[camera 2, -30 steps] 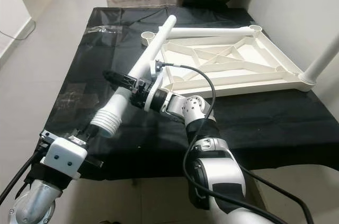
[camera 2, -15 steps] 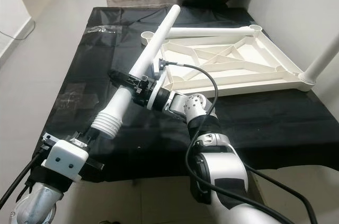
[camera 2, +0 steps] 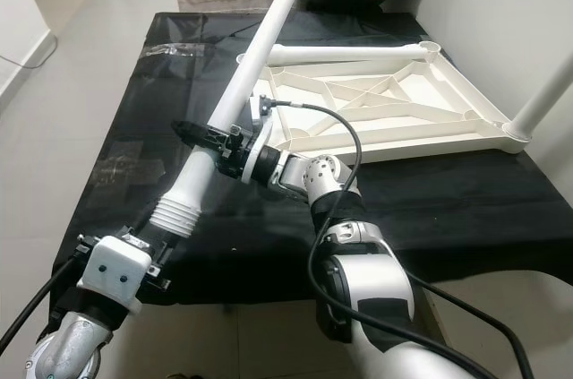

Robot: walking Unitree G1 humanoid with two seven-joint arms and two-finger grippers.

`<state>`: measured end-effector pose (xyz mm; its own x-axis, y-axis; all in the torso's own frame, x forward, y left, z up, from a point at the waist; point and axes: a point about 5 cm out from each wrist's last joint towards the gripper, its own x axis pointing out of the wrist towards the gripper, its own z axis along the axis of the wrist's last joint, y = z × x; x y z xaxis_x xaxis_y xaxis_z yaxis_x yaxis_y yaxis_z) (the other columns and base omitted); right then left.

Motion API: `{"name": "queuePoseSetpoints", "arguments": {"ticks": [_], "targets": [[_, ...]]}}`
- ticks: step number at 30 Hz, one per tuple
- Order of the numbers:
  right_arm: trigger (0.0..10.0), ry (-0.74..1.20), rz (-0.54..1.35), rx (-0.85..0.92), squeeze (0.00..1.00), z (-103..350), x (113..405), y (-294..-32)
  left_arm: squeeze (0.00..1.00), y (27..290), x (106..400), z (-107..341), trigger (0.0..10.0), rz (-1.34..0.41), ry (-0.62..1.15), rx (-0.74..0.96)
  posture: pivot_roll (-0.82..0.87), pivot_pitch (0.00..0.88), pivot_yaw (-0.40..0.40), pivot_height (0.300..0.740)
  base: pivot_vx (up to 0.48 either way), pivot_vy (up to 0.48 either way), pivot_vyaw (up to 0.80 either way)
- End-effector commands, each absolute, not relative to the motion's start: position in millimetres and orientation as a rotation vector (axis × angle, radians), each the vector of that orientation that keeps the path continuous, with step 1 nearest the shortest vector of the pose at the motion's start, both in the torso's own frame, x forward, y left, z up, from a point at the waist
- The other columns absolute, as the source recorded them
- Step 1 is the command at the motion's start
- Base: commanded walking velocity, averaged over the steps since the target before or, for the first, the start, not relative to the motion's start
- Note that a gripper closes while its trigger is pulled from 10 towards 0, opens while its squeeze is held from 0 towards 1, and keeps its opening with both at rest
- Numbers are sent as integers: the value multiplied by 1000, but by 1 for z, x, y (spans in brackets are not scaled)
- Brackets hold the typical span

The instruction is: Building children table

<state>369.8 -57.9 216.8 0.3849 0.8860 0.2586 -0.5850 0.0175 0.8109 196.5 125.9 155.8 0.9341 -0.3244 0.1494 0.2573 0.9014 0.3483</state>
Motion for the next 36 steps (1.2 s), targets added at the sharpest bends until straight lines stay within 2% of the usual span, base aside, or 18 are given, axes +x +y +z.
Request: {"name": "queuePoseSetpoints", "arguments": {"ticks": [1,4,5,6,10,11,13,14,15,18,19,21,22,23,27,36], "targets": [[0,311,1163,1039,0,226,374,-62,1000,129,196,148,10000,-282,-161,306,51,73,-22,740,0,0,0],[0,254,1115,1057,0,231,379,-74,1000,134,196,143,10000,-251,-125,308,54,59,-22,740,0,0,0],[0,241,1104,1060,0,231,380,-76,71,136,196,141,10000,-243,-111,319,54,59,-22,740,0,0,0],[0,211,1082,1062,0,234,382,-80,0,139,196,138,10000,-217,-89,319,57,43,-17,740,0,0,0],[0,97,967,1018,0,244,392,-95,0,149,194,132,10000,-104,-31,248,60,33,-15,740,0,0,0],[0,24,879,948,0,252,397,-103,0,152,192,132,10000,-55,-23,201,64,24,-14,740,0,0,0],[0,12,865,934,0,254,398,-104,0,152,192,132,10000,-50,-25,195,64,24,-14,740,0,0,0],[0,-36,796,812,0,256,400,-106,0,153,192,132,10000,-20,-24,174,66,10,-12,740,0,0,0],[0,-36,796,812,0,256,400,-106,0,153,192,132,10000,-20,-24,174,66,10,-12,740,0,0,0],[0,-228,637,407,0,265,390,-101,0,152,197,140,10000,54,-53,137,63,0,-5,740,0,0,0],[0,-228,637,407,0,265,390,-101,0,152,197,140,10000,54,-53,137,63,0,-5,740,0,0,0],[0,-307,610,259,0,265,379,-94,0,150,199,143,10000,71,-67,133,62,0,-8,740,0,0,0],[0,-307,610,259,0,265,379,-94,0,150,199,143,10000,71,-67,133,62,0,-8,740,0,0,0],[10000,-328,603,219,0,265,375,-92,0,150,200,144,10000,74,-70,131,64,0,-4,740,0,0,0],[10000,-368,593,86,0,241,357,-81,0,147,200,147,10000,74,-80,107,61,0,-11,740,0,0,0],[10000,-357,587,53,0,223,345,-76,0,144,197,143,10000,94,-62,94,61,0,-29,740,0,0,0]]}}
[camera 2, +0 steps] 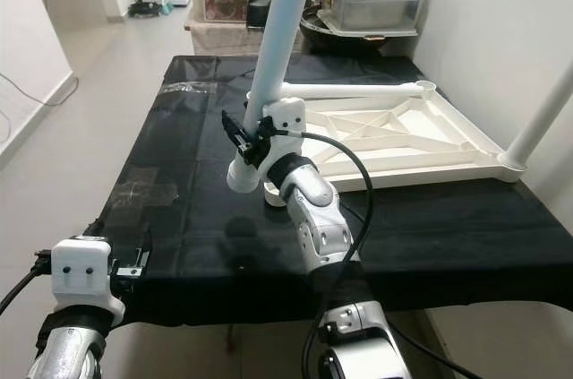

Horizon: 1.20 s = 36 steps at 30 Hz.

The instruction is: Building children table

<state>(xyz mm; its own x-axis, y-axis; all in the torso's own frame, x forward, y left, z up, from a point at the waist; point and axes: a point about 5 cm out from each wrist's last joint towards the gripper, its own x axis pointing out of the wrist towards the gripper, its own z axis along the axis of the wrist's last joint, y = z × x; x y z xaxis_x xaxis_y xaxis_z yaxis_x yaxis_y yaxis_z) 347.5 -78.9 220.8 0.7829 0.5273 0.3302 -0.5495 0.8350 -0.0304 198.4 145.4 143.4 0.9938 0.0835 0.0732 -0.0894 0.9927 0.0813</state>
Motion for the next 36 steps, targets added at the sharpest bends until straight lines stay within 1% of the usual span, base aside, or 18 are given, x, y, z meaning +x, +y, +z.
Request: {"name": "queuePoseSetpoints", "arguments": {"ticks": [1,8,11,12,18,27,36], "targets": [[10000,-357,587,53,0,223,345,-76,0,144,197,143,10000,94,-62,94,61,0,-29,740,0,0,0],[10000,-368,585,18,0,218,339,-73,0,139,196,143,10000,107,-61,86,60,0,-35,740,0,0,0],[10000,-370,594,12,0,217,337,-71,0,140,197,144,10000,112,-63,86,58,13,-37,740,0,0,0],[10000,-371,596,10,0,217,336,-71,0,140,197,145,10000,113,-63,70,58,14,-39,740,251,0,0],[10000,-363,576,14,0,218,339,-72,0,145,199,147,10000,125,-72,91,54,22,-37,740,313,0,0],[10000,-357,580,16,0,219,340,-72,0,144,201,148,10000,132,-77,89,56,25,-42,740,337,0,0],[10000,-357,576,23,0,221,342,-72,0,149,202,147,10000,175,-67,75,57,31,-44,740,0,0,0]]}}
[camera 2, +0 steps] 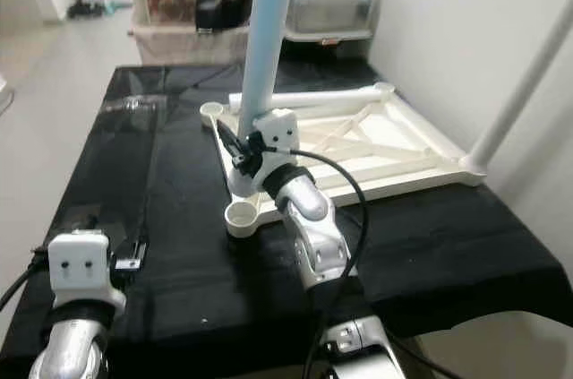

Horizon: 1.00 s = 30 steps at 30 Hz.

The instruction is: Building children table

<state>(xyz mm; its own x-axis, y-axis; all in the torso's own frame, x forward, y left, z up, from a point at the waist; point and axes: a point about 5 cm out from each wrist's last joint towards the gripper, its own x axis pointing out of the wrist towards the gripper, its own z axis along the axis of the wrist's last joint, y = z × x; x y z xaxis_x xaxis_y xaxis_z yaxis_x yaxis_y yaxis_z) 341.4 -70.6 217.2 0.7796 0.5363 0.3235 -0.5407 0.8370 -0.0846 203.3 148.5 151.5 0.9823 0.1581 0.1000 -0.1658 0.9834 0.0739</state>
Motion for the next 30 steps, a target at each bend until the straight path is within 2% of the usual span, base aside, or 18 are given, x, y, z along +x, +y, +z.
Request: {"name": "queuePoseSetpoints", "arguments": {"ticks": [1,11,18,30], "targets": [[10000,-359,576,28,0,222,342,-72,0,150,202,147,10000,180,-68,74,57,31,-44,740,0,0,0],[10000,-387,562,59,0,233,345,-73,0,151,203,149,10000,192,-74,73,56,32,-48,740,0,0,0],[10000,-401,580,36,0,235,344,-71,0,150,205,154,10000,194,-97,77,52,31,-51,740,0,0,800],[10000,-378,603,57,0,232,343,-68,0,158,207,156,10000,222,-110,129,52,27,-52,740,410,0,0]]}}
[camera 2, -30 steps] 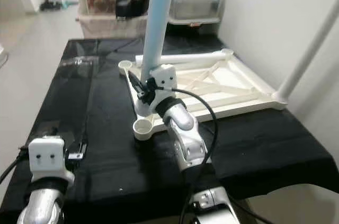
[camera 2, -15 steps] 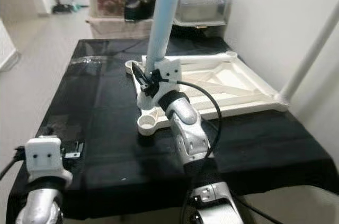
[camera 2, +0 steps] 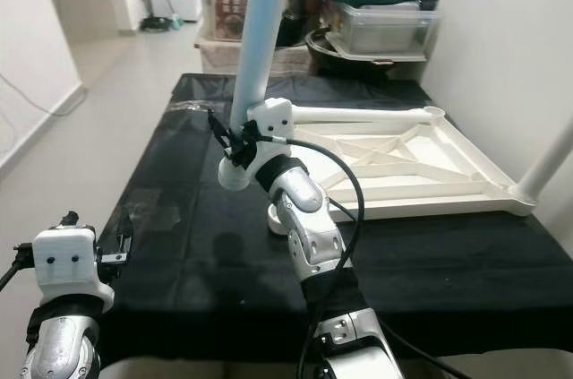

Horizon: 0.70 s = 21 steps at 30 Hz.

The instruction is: Building children table

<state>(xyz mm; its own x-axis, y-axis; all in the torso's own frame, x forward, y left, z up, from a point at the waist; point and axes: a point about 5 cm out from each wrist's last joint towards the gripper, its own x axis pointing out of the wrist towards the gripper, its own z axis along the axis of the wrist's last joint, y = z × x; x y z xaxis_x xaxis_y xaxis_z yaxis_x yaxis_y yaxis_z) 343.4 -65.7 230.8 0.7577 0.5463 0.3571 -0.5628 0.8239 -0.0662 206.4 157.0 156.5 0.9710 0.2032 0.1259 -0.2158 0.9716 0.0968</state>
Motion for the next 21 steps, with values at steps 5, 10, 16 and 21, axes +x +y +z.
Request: {"name": "queuePoseSetpoints", "arguments": {"ticks": [5,10,16,21], "targets": [[10000,-379,607,54,0,231,343,-68,0,159,207,154,10000,225,-104,113,51,25,-48,740,466,0,0],[10000,-379,602,56,0,232,344,-69,0,166,206,152,10000,276,-88,111,49,22,-50,740,93,0,0],[10000,-376,601,55,0,232,345,-70,0,164,207,153,10000,266,-97,110,49,21,-51,740,0,0,0],[10000,-376,601,60,0,233,346,-71,0,162,207,154,10000,262,-96,135,47,21,-49,740,0,0,0]]}}
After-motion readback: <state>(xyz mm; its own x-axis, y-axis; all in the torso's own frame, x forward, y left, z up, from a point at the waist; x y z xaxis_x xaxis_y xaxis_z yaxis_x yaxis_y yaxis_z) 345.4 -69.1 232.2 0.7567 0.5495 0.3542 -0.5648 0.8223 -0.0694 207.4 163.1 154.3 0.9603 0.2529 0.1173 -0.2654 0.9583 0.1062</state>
